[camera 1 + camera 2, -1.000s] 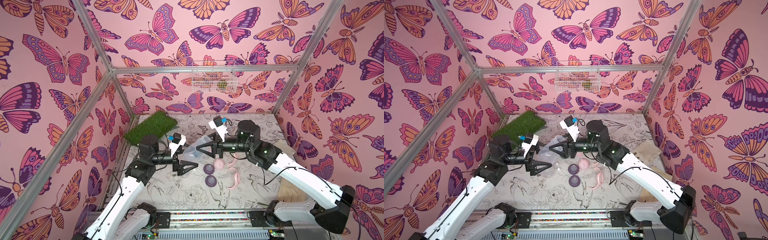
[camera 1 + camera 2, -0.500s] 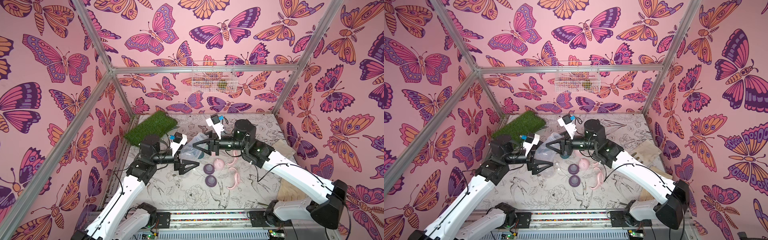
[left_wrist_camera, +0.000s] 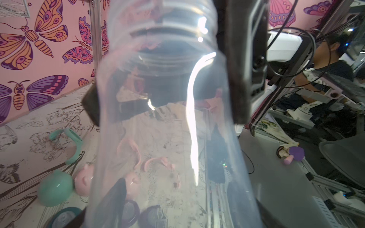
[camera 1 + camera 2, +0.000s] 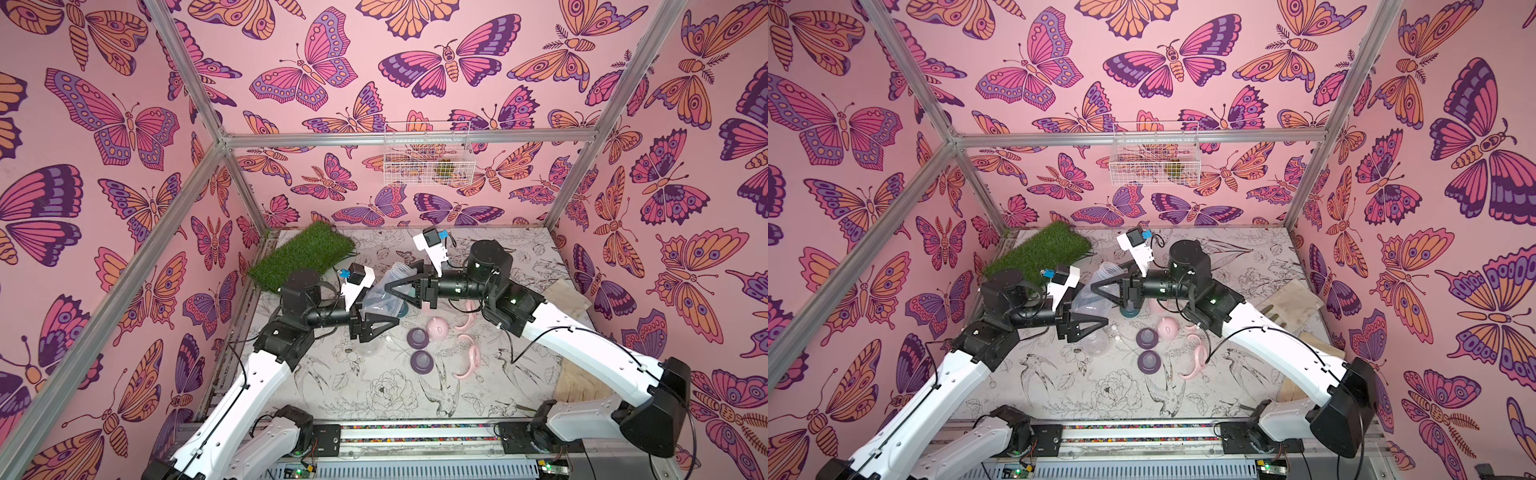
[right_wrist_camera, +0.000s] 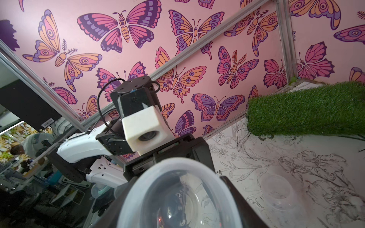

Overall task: Assemble the baby bottles
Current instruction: Pick up the baby bottle from the center of the board.

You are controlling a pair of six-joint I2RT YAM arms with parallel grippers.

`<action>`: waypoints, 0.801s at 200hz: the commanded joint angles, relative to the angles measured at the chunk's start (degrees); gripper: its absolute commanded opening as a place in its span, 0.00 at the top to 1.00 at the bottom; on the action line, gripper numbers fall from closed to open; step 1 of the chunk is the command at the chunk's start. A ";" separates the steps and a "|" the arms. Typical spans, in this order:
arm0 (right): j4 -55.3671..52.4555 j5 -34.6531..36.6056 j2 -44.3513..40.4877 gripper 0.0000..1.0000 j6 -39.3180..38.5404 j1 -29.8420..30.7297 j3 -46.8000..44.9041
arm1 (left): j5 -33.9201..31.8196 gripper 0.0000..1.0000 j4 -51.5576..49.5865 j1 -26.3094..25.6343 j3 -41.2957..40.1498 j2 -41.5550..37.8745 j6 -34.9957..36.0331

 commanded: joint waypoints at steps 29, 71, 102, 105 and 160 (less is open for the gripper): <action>1.60 -1.58 -0.70 1.00 1.26 0.76 -1.03 | -5.09 0.45 3.15 -0.63 -0.93 -0.81 -0.56; -4.58 0.55 -2.49 0.61 -2.64 0.82 -1.15 | -8.56 0.84 5.21 -0.63 -2.15 -1.69 -1.89; -14.19 8.43 -6.59 0.31 -9.17 0.79 -0.22 | -18.33 1.00 6.62 -0.63 -4.47 -2.43 -3.32; -15.05 9.28 -7.01 0.30 -9.73 0.72 -0.15 | -19.30 1.00 6.88 -0.63 -4.62 -2.43 -3.46; -25.86 23.47 -12.33 0.21 -10.52 0.41 -1.47 | -35.14 1.00 9.68 -0.63 -8.05 -2.99 -3.85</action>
